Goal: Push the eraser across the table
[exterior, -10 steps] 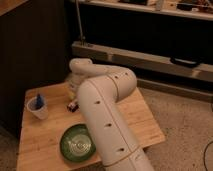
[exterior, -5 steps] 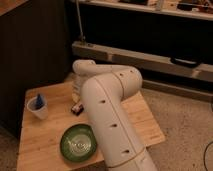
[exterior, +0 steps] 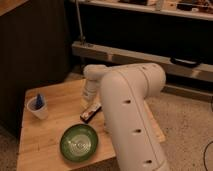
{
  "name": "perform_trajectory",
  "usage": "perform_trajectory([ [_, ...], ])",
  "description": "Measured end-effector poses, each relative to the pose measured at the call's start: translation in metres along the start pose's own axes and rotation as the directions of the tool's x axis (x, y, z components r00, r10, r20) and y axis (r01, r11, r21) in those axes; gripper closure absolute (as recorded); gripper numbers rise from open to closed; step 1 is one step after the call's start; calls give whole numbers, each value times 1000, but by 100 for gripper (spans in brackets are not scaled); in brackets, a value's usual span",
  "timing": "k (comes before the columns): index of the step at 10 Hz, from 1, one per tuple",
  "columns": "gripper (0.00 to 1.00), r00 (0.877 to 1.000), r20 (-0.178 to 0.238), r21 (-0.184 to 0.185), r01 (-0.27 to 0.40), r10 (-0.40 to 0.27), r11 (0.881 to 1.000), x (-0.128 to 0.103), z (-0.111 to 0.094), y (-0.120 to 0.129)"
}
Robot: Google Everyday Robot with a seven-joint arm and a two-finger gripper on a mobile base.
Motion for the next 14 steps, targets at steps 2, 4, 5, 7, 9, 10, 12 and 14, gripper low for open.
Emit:
perform_trajectory([
  [2,100,999,7,1,-38,38,999,-38,-7,-13],
  [4,100,998,24,6,-65,64,998,-61,-6,-24],
  [5,100,997,21,15,-81,81,997,-71,-6,-32],
  [7,100,995,-45,14,-93,94,996,-78,-14,-33],
  [9,100,990,-131,-10,-61,59,998,-61,-37,-30],
  [10,100,986,-163,-23,-40,36,999,-43,-48,-29],
  [12,100,983,-186,-42,-14,6,999,-17,-53,-24],
  [14,100,986,-168,-55,3,-12,998,-9,-44,-21],
])
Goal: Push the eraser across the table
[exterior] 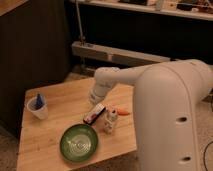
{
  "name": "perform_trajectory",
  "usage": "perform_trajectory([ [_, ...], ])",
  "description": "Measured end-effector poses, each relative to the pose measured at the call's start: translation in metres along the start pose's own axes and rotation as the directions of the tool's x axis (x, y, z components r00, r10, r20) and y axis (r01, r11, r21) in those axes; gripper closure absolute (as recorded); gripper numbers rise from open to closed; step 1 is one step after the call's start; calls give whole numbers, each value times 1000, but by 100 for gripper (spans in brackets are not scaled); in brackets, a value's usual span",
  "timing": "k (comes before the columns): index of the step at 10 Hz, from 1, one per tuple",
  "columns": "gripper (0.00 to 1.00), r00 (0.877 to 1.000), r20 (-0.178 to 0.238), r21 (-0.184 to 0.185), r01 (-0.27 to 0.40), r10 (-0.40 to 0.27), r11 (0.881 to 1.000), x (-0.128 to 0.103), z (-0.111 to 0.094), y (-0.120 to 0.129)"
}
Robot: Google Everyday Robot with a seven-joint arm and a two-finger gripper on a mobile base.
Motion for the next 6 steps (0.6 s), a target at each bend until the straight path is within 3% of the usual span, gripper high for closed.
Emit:
perform_trajectory([
  [3,100,1000,29,-27,12,-11,1000,-2,33,21],
  [6,100,999,18,-30,37,-37,999,11,45,27],
])
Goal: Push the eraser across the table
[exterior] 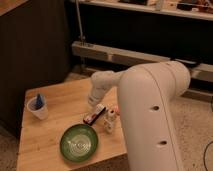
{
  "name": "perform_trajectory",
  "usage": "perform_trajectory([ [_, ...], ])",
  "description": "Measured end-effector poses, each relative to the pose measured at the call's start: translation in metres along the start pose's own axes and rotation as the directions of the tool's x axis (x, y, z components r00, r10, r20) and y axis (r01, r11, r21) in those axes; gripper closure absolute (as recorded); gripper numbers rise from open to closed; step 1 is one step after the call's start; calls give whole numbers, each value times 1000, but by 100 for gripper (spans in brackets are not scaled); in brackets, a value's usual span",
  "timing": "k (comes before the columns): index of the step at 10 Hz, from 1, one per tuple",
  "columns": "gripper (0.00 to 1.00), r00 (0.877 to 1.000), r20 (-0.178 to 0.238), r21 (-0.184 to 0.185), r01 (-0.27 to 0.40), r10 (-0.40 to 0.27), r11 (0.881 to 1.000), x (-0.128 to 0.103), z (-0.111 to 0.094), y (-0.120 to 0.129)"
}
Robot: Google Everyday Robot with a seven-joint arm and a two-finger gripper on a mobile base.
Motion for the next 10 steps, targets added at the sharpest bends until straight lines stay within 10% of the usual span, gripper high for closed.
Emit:
perform_trajectory([
  [4,100,999,6,11,41,-41,999,23,14,6],
  [10,100,995,97,33,34,-37,999,-7,20,6],
])
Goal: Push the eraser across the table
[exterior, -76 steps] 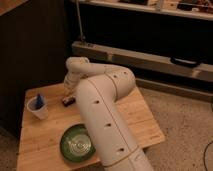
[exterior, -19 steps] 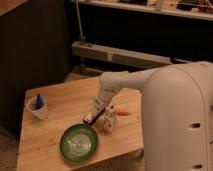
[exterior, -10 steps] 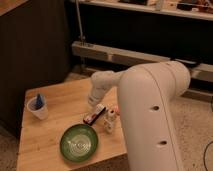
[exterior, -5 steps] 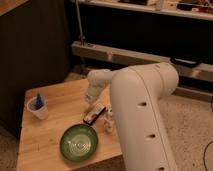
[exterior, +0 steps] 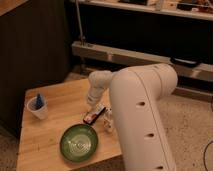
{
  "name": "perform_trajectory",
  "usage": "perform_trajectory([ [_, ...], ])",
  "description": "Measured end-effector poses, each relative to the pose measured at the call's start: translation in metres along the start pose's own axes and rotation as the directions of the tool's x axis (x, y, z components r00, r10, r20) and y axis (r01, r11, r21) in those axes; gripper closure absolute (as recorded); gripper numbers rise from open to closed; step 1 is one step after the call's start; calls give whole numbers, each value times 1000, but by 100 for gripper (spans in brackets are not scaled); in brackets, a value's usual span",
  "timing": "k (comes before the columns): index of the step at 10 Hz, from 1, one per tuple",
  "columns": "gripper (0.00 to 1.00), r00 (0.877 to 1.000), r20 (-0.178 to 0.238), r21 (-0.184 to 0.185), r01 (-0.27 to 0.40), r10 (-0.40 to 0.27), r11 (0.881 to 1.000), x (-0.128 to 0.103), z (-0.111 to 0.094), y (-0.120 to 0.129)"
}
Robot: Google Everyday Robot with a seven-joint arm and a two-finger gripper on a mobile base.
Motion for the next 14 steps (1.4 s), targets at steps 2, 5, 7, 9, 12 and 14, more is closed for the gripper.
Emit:
perform_trajectory([
  [2,100,999,49,10,-17,16,1000,-23,-6,-6],
  [5,100,995,70,38,-73,70,997,-71,-18,-30],
  [7,100,990,58,63,-132,129,989,-104,-29,-45],
  [9,96,985,2,71,-174,175,982,-116,-45,-48],
  [12,95,985,-14,71,-170,172,983,-113,-49,-49],
  [14,95,984,-15,69,-174,175,982,-115,-50,-47],
])
